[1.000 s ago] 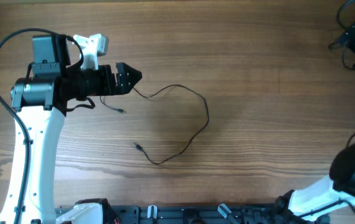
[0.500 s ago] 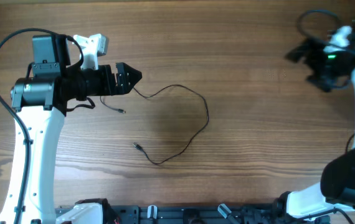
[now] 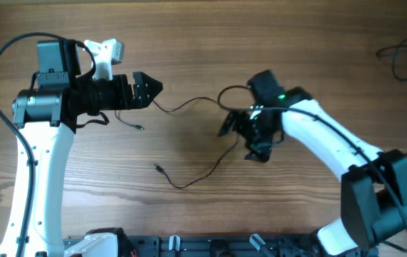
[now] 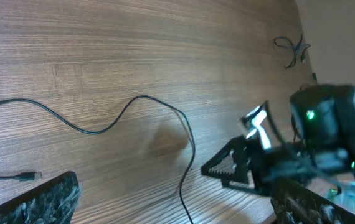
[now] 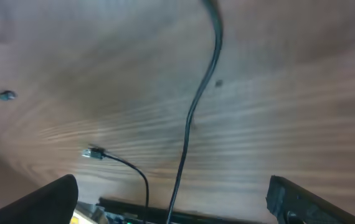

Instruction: Untangle cables

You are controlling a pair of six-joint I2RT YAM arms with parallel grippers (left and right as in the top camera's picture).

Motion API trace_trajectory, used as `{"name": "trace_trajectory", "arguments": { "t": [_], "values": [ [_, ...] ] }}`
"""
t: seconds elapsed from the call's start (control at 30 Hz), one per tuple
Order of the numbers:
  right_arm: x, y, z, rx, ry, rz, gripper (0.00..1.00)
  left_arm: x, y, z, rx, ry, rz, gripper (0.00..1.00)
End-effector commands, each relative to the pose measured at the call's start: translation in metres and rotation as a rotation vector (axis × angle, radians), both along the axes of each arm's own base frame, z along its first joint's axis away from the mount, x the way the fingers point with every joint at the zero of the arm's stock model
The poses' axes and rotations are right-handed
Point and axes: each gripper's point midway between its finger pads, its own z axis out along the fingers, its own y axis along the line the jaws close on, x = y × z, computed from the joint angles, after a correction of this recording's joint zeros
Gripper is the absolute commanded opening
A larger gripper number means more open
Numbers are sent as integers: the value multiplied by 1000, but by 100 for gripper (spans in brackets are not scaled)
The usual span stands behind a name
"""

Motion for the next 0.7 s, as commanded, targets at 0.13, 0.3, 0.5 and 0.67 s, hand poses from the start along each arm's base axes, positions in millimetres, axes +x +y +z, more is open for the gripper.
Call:
{"name": "trace_trajectory", "arguments": {
  "t": [0.13, 0.3, 0.5, 0.67],
  "values": [
    [-42, 86, 1, -27, 40, -127, 100, 0, 1, 1, 6, -9, 0, 100],
    [-44, 129, 8, 21, -90, -135, 84, 0, 1, 1, 6, -9, 0, 100],
    [-31, 149, 19, 91, -182, -147, 25, 0, 1, 1, 5, -9, -1, 100],
    [-19, 148, 20, 78, -247, -168, 4, 0, 1, 1, 6, -9, 0, 100]
  ]
}}
